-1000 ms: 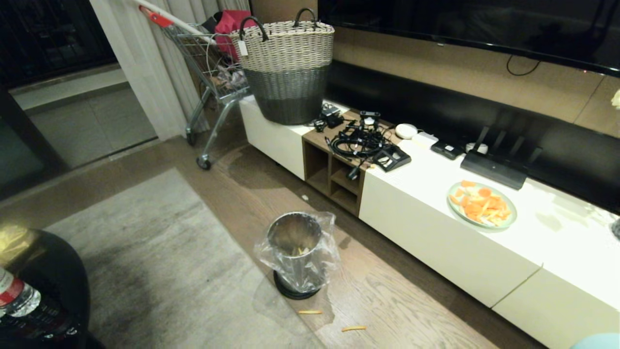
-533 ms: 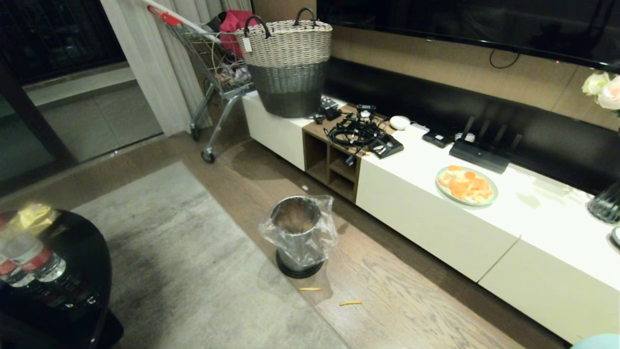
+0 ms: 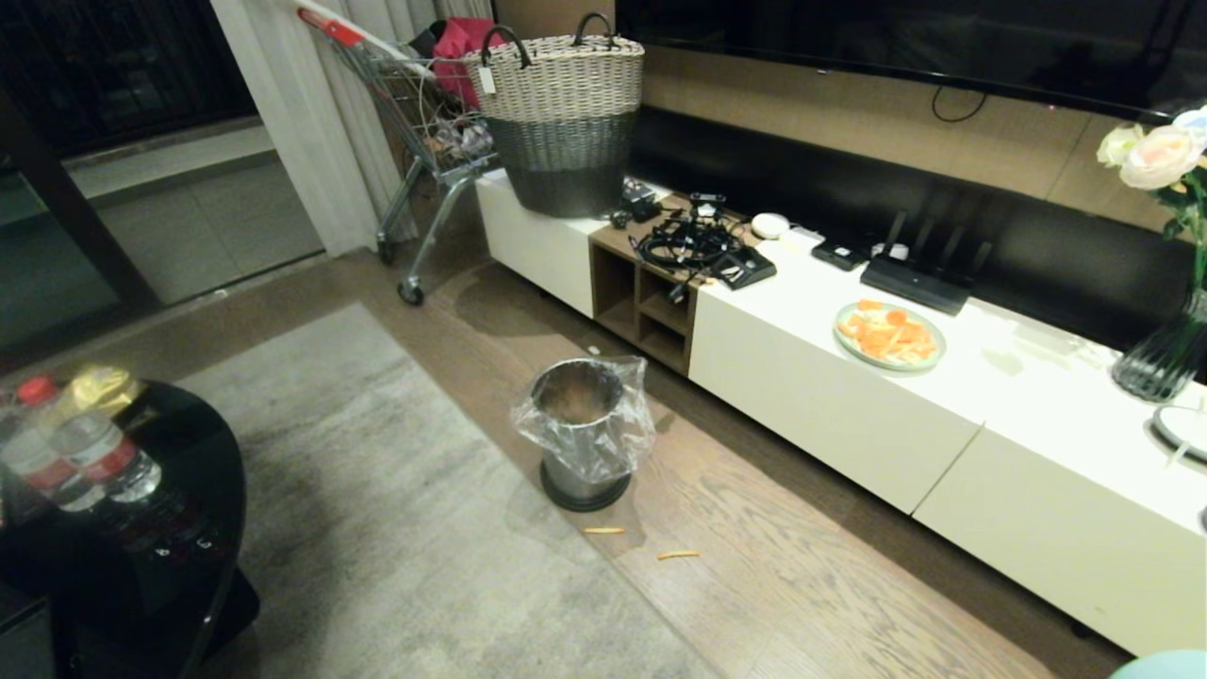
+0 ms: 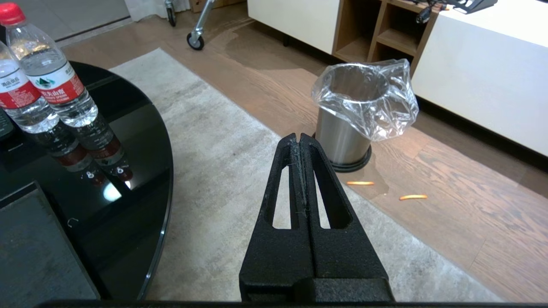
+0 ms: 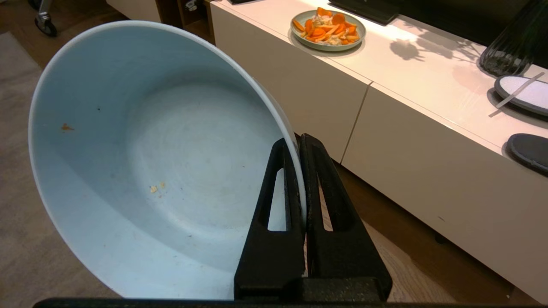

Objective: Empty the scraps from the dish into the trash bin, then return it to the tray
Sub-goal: Put the bowl back to the table

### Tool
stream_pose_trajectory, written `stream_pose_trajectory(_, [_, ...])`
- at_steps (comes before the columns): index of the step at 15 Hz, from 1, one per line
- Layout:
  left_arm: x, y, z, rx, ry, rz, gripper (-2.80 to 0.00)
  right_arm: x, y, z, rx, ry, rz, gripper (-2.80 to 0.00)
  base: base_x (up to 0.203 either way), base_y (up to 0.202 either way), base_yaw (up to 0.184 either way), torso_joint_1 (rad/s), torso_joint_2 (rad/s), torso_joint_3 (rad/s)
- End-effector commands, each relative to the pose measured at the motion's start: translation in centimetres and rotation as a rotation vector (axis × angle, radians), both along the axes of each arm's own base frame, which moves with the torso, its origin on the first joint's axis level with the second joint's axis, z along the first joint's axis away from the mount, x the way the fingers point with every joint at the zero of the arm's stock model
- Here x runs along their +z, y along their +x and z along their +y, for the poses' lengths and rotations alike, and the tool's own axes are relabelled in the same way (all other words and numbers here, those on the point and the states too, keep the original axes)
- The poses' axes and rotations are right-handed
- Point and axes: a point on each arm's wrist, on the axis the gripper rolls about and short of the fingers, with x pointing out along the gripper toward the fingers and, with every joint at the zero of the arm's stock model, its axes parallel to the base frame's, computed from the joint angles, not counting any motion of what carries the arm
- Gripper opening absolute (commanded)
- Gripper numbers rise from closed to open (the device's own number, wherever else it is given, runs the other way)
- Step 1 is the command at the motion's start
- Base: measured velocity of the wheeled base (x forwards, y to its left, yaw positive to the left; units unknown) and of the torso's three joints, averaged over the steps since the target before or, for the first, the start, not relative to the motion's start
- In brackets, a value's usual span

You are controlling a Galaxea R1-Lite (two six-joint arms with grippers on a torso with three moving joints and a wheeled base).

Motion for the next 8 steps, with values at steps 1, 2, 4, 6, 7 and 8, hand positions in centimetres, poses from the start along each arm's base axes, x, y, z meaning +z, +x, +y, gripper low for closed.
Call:
stream_pose_trajectory(1, [-0.01, 0.00, 0.00, 0.000, 0.001, 0.000, -2.80, 0.01, 0.01, 0.00, 0.000, 0.001, 0.001, -2.80, 0.000, 0.000, 0.000, 0.000, 0.00, 0.000])
stream_pose_trajectory(2, [-0.01, 0.00, 0.00, 0.000, 0.001, 0.000, -2.80, 0.03, 0.01, 0.00, 0.000, 0.002, -0.001, -2.80, 0.000, 0.000, 0.000, 0.000, 0.00, 0.000])
stream_pose_trajectory(4, [-0.01, 0.00, 0.00, 0.000, 0.001, 0.000, -2.80, 0.03, 0.01, 0.00, 0.000, 0.001, -0.001, -2.80, 0.000, 0.000, 0.000, 0.000, 0.00, 0.000])
stream_pose_trajectory(6, [-0.01, 0.00, 0.00, 0.000, 0.001, 0.000, -2.80, 0.03, 0.01, 0.00, -0.002, 0.002, -0.001, -2.80, 0.000, 0.000, 0.000, 0.000, 0.00, 0.000])
stream_pose_trajectory(7, [-0.01, 0.00, 0.00, 0.000, 0.001, 0.000, -2.80, 0.03, 0.01, 0.00, -0.002, 0.002, -0.001, -2.80, 0.000, 0.000, 0.000, 0.000, 0.00, 0.000])
stream_pose_trajectory(8, [-0.01, 0.00, 0.00, 0.000, 0.001, 0.000, -2.80, 0.02, 0.01, 0.00, -0.002, 0.002, 0.000, -2.80, 0.000, 0.000, 0.000, 0.000, 0.00, 0.000])
